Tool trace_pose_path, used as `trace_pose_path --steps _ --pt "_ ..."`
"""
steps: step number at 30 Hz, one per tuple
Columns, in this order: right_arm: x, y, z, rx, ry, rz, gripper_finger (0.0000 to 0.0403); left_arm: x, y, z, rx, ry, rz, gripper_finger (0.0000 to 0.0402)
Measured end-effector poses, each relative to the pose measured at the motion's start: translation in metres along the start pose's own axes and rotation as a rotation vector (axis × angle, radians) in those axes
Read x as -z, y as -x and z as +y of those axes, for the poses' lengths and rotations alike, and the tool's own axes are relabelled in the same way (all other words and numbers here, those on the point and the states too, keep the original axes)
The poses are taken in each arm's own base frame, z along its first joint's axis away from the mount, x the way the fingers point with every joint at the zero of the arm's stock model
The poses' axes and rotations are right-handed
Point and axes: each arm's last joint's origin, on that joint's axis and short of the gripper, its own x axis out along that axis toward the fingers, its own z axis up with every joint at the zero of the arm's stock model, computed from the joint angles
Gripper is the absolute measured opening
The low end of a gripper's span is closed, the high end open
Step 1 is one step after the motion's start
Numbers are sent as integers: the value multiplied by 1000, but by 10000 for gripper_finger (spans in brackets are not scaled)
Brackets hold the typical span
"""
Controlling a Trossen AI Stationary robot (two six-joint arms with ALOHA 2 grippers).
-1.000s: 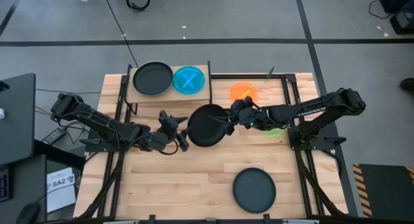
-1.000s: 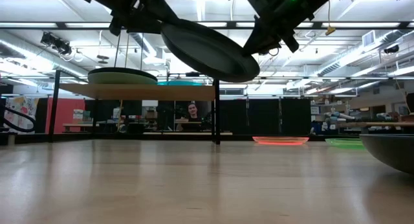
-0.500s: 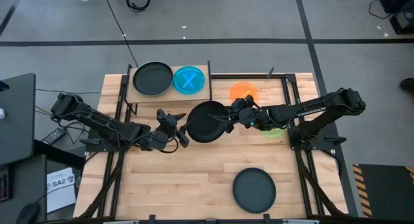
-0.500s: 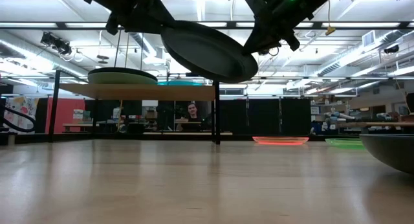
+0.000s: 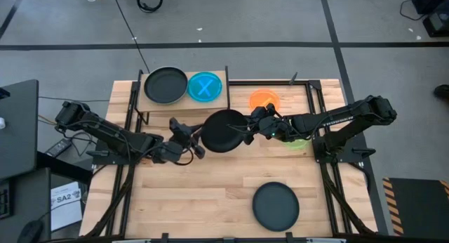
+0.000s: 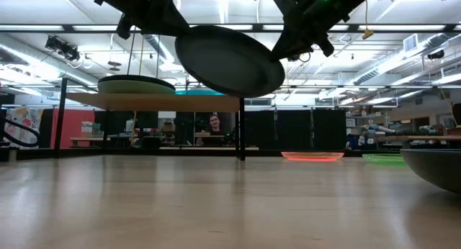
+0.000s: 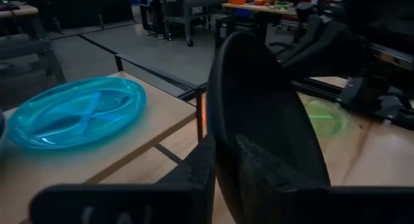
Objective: Place and stack plates onto a shelf
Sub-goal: Stack the black plate on top of the black plate on the shelf
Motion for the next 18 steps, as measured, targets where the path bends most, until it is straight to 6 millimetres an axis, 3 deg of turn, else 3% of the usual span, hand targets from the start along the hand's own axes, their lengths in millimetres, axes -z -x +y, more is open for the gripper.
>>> trace_pose_path --steps 18 --pt "2 0 2 -73 -2 44 41 0 0 1 -40 -6 -17 36"
